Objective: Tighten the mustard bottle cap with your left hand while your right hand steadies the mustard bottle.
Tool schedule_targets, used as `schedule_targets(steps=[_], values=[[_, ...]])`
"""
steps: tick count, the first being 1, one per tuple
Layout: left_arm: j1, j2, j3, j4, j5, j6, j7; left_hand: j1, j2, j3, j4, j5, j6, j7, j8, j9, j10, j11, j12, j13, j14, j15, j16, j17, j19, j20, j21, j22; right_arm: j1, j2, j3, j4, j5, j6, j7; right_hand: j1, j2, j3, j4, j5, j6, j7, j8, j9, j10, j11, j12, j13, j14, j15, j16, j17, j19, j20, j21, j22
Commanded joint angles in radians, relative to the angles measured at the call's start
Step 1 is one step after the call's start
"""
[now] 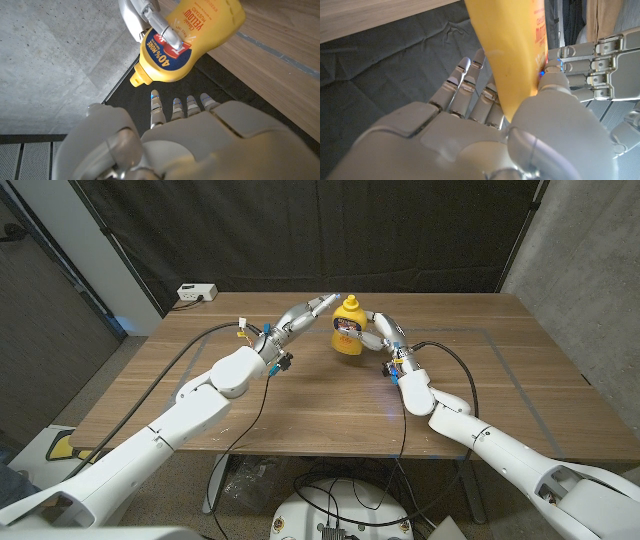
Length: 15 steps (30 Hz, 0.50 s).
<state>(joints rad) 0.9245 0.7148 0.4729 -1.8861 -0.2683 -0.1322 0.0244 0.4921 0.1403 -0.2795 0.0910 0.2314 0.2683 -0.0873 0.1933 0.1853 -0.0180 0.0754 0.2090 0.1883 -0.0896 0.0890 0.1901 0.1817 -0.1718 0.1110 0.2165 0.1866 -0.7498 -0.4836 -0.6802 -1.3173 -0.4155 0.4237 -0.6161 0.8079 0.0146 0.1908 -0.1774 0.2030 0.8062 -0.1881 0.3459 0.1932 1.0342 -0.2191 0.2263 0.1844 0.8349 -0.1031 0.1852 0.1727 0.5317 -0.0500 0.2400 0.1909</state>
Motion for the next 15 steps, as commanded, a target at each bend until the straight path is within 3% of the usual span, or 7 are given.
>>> schedule_targets(steps=[1, 15], values=[[0.001, -0.002, 0.007, 0.004, -0.004, -0.001, -0.007, 0.007, -0.002, 0.000, 0.002, -0.006, 0.007, 0.005, 0.010, 0.003, -0.001, 0.008, 0.004, 0.003, 0.008, 0.004, 0.005, 0.001, -0.054, 0.000, 0.005, 0.002, 0.004, -0.005, -0.011, -0.014, -0.004, -0.029, 0.008, 0.062, 0.072, 0.049, 0.047, 0.003, 0.034, -0.028, 0.000, 0.002, 0.009, -0.003, 0.003, 0.004, 0.010, -0.092, -0.004, 0.003, 0.002, -0.050, 0.000, 0.001], [0.008, 0.001, 0.009, -0.005, -0.002, 0.007, -0.001, 0.008, -0.002, 0.000, 0.003, -0.006, 0.005, 0.005, 0.008, 0.003, -0.008, 0.011, 0.001, 0.003, -0.001, 0.010, 0.000, 0.001, -0.064, -0.004, 0.000, 0.002, -0.002, -0.006, -0.009, -0.016, 0.012, -0.028, 0.004, 0.065, 0.079, 0.054, 0.046, 0.003, 0.056, -0.028, 0.003, 0.003, 0.023, -0.004, 0.003, 0.005, 0.020, -0.095, -0.001, 0.003, 0.005, -0.051, -0.001, 0.000]])
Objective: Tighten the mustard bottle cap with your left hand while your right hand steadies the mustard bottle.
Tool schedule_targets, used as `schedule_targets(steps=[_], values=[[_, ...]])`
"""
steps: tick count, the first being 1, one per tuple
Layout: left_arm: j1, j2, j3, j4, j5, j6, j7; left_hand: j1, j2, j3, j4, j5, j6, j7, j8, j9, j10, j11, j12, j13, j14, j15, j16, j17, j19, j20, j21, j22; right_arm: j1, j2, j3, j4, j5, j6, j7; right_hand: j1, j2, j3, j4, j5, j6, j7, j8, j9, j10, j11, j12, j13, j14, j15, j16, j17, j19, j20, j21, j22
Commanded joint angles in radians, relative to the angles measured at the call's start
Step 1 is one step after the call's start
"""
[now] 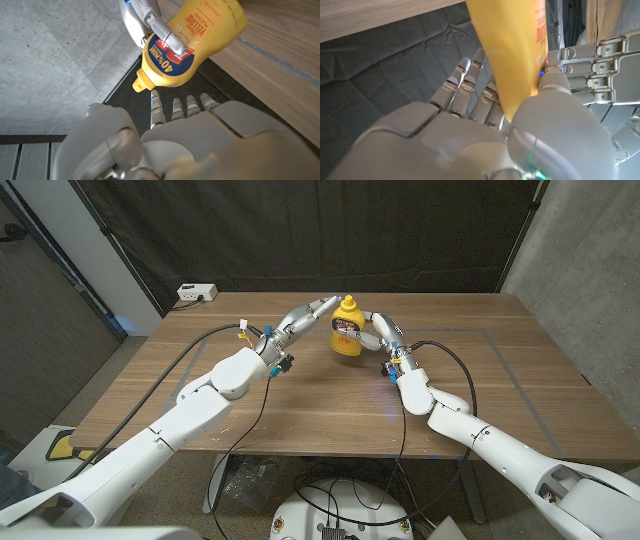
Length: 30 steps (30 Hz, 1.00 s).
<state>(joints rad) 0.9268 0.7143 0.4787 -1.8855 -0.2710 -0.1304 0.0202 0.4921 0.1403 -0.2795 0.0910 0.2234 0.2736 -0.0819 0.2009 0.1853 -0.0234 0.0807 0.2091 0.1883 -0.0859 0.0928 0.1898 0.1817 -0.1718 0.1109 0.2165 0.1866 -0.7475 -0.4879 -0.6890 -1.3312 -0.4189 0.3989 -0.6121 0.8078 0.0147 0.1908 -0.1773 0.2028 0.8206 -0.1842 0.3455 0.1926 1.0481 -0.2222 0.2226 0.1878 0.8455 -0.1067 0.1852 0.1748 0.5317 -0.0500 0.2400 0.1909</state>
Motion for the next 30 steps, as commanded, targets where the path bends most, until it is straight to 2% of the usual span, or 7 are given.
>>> schedule_targets(steps=[1, 17, 26, 30], values=[[0.007, 0.002, 0.003, -0.007, 0.001, 0.005, 0.004, 0.008, -0.002, 0.000, 0.003, 0.002, 0.000, 0.000, 0.000, 0.003, -0.003, 0.006, 0.000, 0.003, -0.005, 0.008, 0.000, 0.001, -0.065, -0.004, 0.000, 0.002, -0.004, -0.001, 0.000, -0.002, 0.017, -0.002, 0.001, 0.066, 0.079, 0.054, 0.046, 0.004, 0.042, -0.032, 0.004, 0.003, 0.009, -0.001, 0.007, 0.002, 0.010, -0.091, -0.001, 0.001, 0.005, -0.051, -0.001, 0.000], [0.000, -0.008, 0.012, -0.005, 0.007, 0.008, 0.005, 0.008, -0.002, 0.000, 0.004, 0.001, -0.002, -0.002, -0.001, 0.004, -0.004, 0.013, -0.001, 0.003, -0.011, 0.003, -0.002, 0.001, -0.071, -0.007, -0.003, 0.002, 0.002, 0.003, 0.003, 0.020, 0.045, 0.021, 0.022, 0.067, 0.079, 0.056, 0.046, 0.003, 0.047, -0.032, 0.004, 0.004, 0.014, 0.000, 0.007, 0.002, 0.014, -0.092, 0.000, 0.001, 0.007, -0.052, -0.001, 0.000], [-0.049, -0.023, 0.034, 0.027, 0.008, 0.012, -0.031, 0.008, -0.002, 0.000, 0.005, 0.001, -0.002, 0.001, -0.002, 0.004, -0.004, 0.016, -0.001, 0.003, -0.011, 0.008, -0.002, 0.002, -0.070, -0.009, -0.002, 0.002, -0.002, 0.006, 0.010, 0.022, 0.051, 0.050, 0.007, 0.067, 0.078, 0.056, 0.045, 0.003, 0.047, -0.033, 0.003, 0.004, 0.016, 0.000, 0.006, 0.002, 0.016, -0.092, -0.001, 0.001, 0.007, -0.052, -0.001, 0.000], [-0.093, -0.033, 0.052, 0.053, 0.014, 0.012, -0.064, 0.008, -0.001, 0.000, 0.005, 0.001, -0.001, 0.001, -0.001, 0.004, -0.005, 0.016, -0.001, 0.003, -0.009, 0.009, -0.002, 0.002, -0.070, -0.009, -0.002, 0.002, -0.011, 0.003, 0.020, 0.015, 0.049, 0.052, -0.007, 0.067, 0.078, 0.056, 0.045, 0.003, 0.048, -0.033, 0.003, 0.004, 0.017, 0.000, 0.006, 0.002, 0.016, -0.092, -0.001, 0.001, 0.008, -0.052, -0.001, 0.000]])
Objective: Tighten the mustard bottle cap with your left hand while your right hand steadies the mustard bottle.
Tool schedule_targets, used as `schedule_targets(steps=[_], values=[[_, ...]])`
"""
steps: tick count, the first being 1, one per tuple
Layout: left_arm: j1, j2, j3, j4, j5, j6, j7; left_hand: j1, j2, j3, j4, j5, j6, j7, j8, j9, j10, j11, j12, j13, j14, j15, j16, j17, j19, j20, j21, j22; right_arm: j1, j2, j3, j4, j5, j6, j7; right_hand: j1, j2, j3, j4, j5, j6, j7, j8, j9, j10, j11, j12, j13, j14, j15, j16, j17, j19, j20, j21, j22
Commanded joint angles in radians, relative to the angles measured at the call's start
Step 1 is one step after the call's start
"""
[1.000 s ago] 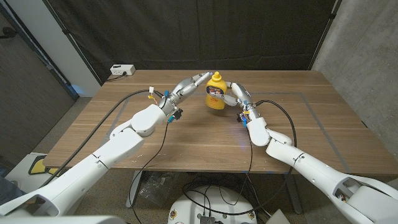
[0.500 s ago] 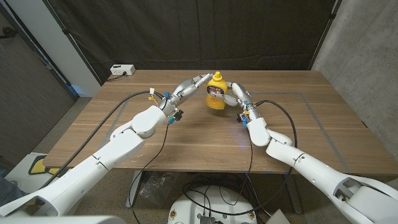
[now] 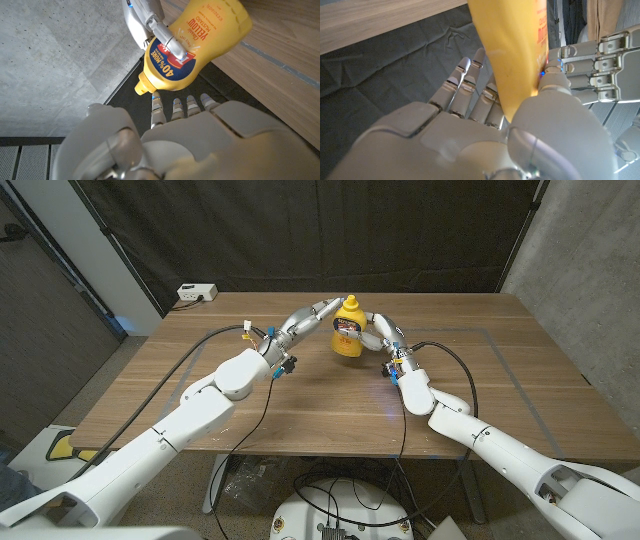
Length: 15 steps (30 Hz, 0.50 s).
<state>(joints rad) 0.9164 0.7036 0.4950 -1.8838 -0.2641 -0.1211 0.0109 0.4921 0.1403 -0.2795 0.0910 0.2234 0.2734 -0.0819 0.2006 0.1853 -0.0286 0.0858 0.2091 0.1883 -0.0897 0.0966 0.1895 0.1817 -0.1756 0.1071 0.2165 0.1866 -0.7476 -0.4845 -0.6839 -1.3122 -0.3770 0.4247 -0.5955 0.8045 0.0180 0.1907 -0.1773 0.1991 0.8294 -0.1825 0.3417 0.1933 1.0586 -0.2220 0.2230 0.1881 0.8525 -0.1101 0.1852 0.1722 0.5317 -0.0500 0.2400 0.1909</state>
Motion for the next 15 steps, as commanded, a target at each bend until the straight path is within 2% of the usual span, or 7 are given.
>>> schedule_targets(steps=[1, 9, 15], values=[[-0.091, -0.026, 0.040, 0.058, 0.008, 0.000, -0.062, 0.008, -0.001, 0.000, 0.005, 0.001, -0.001, 0.002, -0.001, 0.004, 0.002, 0.012, -0.001, 0.003, -0.006, 0.005, -0.001, 0.002, -0.067, -0.005, -0.003, 0.002, -0.014, -0.003, 0.017, -0.009, 0.006, 0.025, -0.026, 0.070, 0.075, 0.056, 0.045, 0.006, 0.039, -0.035, 0.006, 0.003, 0.007, 0.000, 0.006, 0.002, 0.010, -0.089, -0.001, 0.003, 0.008, -0.052, -0.001, 0.000], [-0.157, -0.057, 0.072, 0.119, 0.016, -0.035, -0.117, 0.008, -0.001, 0.000, 0.006, 0.001, 0.001, 0.002, -0.001, 0.004, 0.003, 0.012, 0.000, 0.003, -0.005, 0.006, -0.001, 0.002, -0.068, -0.003, -0.003, 0.003, -0.043, -0.021, 0.042, -0.049, 0.002, 0.009, -0.043, 0.071, 0.075, 0.057, 0.044, 0.006, 0.042, -0.035, 0.006, 0.003, 0.009, 0.000, 0.005, 0.002, 0.011, -0.090, -0.001, 0.003, 0.009, -0.053, -0.001, 0.000], [-0.170, -0.065, 0.076, 0.129, 0.026, -0.045, -0.118, 0.008, -0.001, 0.000, 0.006, 0.001, 0.001, 0.000, -0.001, 0.004, 0.001, 0.010, -0.001, 0.003, -0.005, 0.006, -0.001, 0.002, -0.069, -0.003, -0.003, 0.003, -0.054, -0.032, 0.056, -0.062, 0.004, 0.003, -0.044, 0.072, 0.075, 0.058, 0.044, 0.006, 0.044, -0.034, 0.006, 0.004, 0.011, 0.000, 0.005, 0.002, 0.011, -0.090, -0.001, 0.003, 0.009, -0.053, -0.001, 0.000]])
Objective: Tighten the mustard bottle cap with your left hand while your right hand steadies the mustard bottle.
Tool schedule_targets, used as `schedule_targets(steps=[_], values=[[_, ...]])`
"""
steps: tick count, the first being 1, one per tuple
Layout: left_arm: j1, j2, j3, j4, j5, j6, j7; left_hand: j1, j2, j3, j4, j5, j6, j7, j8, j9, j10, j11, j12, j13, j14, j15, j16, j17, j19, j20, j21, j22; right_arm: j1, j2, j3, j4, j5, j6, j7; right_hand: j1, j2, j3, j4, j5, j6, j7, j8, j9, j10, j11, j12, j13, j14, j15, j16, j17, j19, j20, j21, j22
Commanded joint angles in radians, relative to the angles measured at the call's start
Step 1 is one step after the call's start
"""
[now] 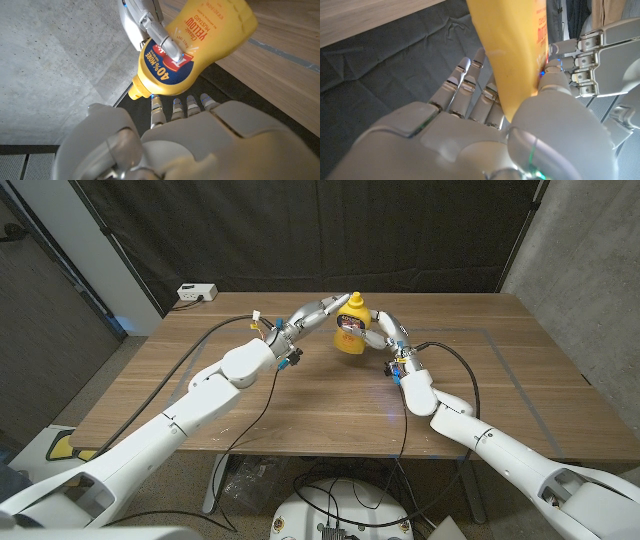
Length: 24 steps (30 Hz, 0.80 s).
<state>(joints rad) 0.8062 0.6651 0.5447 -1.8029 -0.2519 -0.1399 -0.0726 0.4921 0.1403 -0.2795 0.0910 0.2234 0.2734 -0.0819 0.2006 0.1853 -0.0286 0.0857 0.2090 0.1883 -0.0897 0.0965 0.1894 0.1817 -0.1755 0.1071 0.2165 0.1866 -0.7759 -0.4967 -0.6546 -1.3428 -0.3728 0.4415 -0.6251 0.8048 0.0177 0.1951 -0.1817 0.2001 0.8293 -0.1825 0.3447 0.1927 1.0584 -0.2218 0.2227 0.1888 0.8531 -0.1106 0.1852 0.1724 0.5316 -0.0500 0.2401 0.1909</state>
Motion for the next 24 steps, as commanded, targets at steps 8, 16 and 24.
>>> schedule_targets(steps=[8, 16, 24], values=[[-0.002, -0.003, -0.007, -0.007, 0.015, 0.009, 0.031, 0.009, 0.000, 0.000, 0.007, 0.001, 0.001, 0.001, -0.001, 0.004, 0.003, 0.001, 0.000, 0.003, -0.005, 0.005, -0.001, 0.002, -0.069, -0.002, -0.003, 0.003, -0.016, -0.021, 0.028, -0.018, 0.004, -0.003, -0.001, 0.072, 0.075, 0.054, 0.048, 0.005, 0.045, -0.035, 0.003, 0.004, 0.012, 0.000, 0.005, 0.001, 0.011, -0.090, -0.002, 0.003, 0.010, -0.053, -0.001, 0.000], [0.057, 0.019, -0.035, -0.065, 0.016, 0.041, 0.092, 0.009, 0.000, 0.000, 0.007, 0.001, 0.002, 0.000, -0.001, 0.004, 0.003, 0.001, 0.000, 0.003, -0.005, -0.005, -0.001, 0.002, -0.068, 0.001, -0.002, 0.003, -0.008, -0.021, 0.028, -0.005, 0.010, 0.010, 0.011, 0.073, 0.075, 0.055, 0.047, 0.005, 0.044, -0.035, 0.002, 0.004, 0.013, 0.000, 0.004, 0.001, 0.012, -0.090, -0.002, 0.003, 0.010, -0.053, -0.002, 0.000], [0.078, 0.022, -0.033, -0.083, 0.009, 0.044, 0.097, 0.011, 0.000, 0.000, 0.007, 0.000, 0.002, -0.019, -0.002, 0.004, 0.008, -0.009, 0.001, 0.003, 0.007, -0.007, 0.003, 0.002, -0.055, 0.001, 0.003, 0.003, -0.003, -0.018, 0.027, 0.006, 0.015, 0.021, 0.019, 0.073, 0.075, 0.055, 0.047, 0.005, 0.044, -0.035, 0.001, 0.004, 0.014, 0.000, 0.004, 0.001, 0.013, -0.090, -0.002, 0.003, 0.010, -0.054, -0.002, 0.000]])
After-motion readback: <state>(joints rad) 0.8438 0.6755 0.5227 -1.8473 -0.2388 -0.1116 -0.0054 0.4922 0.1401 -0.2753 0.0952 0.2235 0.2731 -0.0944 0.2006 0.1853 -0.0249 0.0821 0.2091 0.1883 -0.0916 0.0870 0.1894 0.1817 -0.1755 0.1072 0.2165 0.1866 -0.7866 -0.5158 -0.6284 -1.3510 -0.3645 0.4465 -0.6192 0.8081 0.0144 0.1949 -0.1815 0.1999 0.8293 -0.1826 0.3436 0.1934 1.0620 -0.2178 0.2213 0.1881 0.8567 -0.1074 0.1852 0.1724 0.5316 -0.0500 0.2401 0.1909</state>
